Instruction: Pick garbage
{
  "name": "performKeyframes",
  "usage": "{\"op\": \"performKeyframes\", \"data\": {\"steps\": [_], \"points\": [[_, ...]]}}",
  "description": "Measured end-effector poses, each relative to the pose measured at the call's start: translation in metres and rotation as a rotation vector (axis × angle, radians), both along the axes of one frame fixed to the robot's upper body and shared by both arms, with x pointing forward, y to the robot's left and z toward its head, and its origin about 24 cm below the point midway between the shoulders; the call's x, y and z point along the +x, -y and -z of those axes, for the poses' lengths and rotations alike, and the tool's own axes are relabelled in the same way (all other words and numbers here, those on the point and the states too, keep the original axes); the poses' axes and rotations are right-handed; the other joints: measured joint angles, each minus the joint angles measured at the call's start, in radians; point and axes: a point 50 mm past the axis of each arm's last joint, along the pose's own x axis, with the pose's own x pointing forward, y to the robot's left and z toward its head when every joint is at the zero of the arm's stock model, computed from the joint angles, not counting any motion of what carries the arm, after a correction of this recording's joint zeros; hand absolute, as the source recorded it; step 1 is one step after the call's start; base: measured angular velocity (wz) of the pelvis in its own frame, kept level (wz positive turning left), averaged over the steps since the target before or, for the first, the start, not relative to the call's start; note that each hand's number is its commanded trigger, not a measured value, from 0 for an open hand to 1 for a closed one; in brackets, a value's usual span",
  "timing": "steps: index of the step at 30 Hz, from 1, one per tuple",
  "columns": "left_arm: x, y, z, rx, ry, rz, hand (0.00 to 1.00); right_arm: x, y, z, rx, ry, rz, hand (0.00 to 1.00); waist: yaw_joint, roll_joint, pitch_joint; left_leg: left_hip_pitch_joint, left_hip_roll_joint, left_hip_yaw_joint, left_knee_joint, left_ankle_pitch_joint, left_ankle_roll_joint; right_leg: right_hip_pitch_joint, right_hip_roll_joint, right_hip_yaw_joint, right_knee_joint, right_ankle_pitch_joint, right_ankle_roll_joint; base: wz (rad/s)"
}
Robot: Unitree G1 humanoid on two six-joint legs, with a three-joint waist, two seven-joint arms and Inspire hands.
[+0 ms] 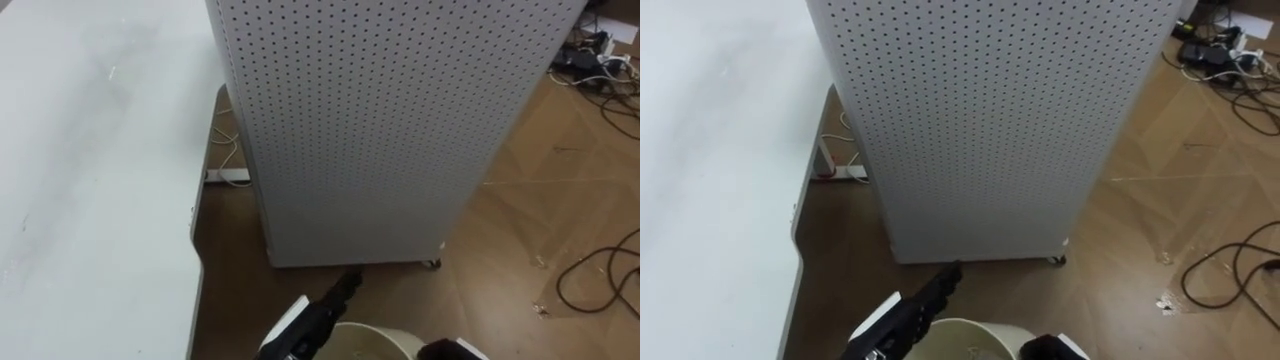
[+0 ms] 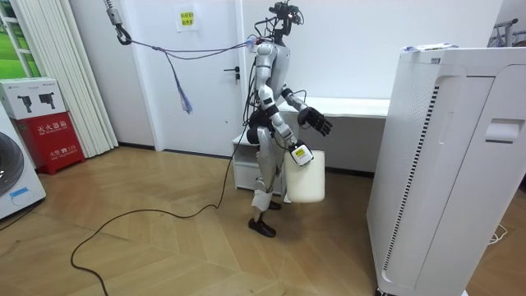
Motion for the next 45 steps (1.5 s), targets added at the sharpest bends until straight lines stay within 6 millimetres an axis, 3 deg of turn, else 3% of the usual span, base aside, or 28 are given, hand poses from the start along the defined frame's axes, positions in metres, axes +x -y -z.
{"op": "performKeyframes", "data": {"steps": [7, 11, 18, 23, 31, 33, 38, 45], "points": [[0.001, 0.001, -0.004, -0.009, 0.015, 0.026, 0.0, -0.004, -0.002, 0.0, 0.022, -0.002, -0.016, 1.0, 0.0, -0.001, -0.0025, 0.039, 0.001, 0.002, -0.007, 0.0, 0.0, 0.038, 0.002, 0.004, -0.007, 0.0, 0.0, 0.0], [0.002, -0.002, -0.014, -0.021, 0.055, 0.018, 0.0, -0.014, 0.0, 0.004, 0.031, -0.017, -0.004, 1.0, 0.002, -0.005, -0.0166, 0.078, 0.001, 0.004, -0.02, 0.0, 0.0, 0.071, 0.007, 0.012, -0.017, 0.001, -0.001, -0.05], [0.006, -0.013, -0.045, -0.076, 0.188, -0.081, 0.0, -0.029, 0.005, 0.005, 0.029, -0.008, 0.003, 1.0, -0.004, -0.007, -0.0265, 0.167, -0.002, 0.034, -0.066, 0.002, -0.003, 0.118, 0.022, 0.054, -0.037, 0.002, 0.001, -0.17], [0.004, -0.022, -0.063, -0.075, 0.271, -0.139, 0.0, -0.038, 0.004, 0.005, 0.036, -0.006, -0.003, 1.0, -0.007, -0.008, -0.0282, 0.22, 0.002, 0.046, -0.095, -0.001, -0.009, 0.138, 0.048, 0.113, -0.052, 0.01, -0.003, -0.41], [0.012, -0.031, -0.084, 0.055, 0.459, -0.237, 0.0, -0.052, 0.01, 0.01, 0.035, -0.027, 0.043, 1.0, -0.033, -0.007, -0.0285, 0.245, -0.002, 0.056, -0.106, -0.001, -0.009, 0.138, 0.052, 0.146, -0.04, 0.017, -0.001, -0.21], [0.014, -0.037, -0.088, 0.083, 0.505, -0.3, 0.0, -0.053, 0.011, 0.01, 0.033, -0.032, 0.046, 1.0, -0.021, -0.009, -0.0264, 0.256, -0.004, 0.09, -0.111, -0.001, -0.009, 0.118, 0.057, 0.166, -0.031, 0.017, -0.001, -0.41], [0.015, -0.052, -0.108, 0.153, 0.658, -0.425, 0.0, -0.058, 0.01, 0.016, 0.041, -0.063, 0.06, 1.0, -0.02, -0.024, -0.0179, 0.267, -0.002, 0.129, -0.132, -0.001, -0.008, 0.098, 0.059, 0.156, -0.025, 0.035, -0.007, -0.37], [0.015, -0.06, -0.118, 0.152, 0.755, -0.511, 0.0, -0.069, 0.009, 0.025, 0.043, -0.118, 0.085, 1.0, -0.004, -0.024, -0.0192, 0.282, 0.007, 0.144, -0.156, -0.001, -0.009, 0.109, 0.071, 0.129, -0.066, 0.077, -0.016, -0.23]]}}
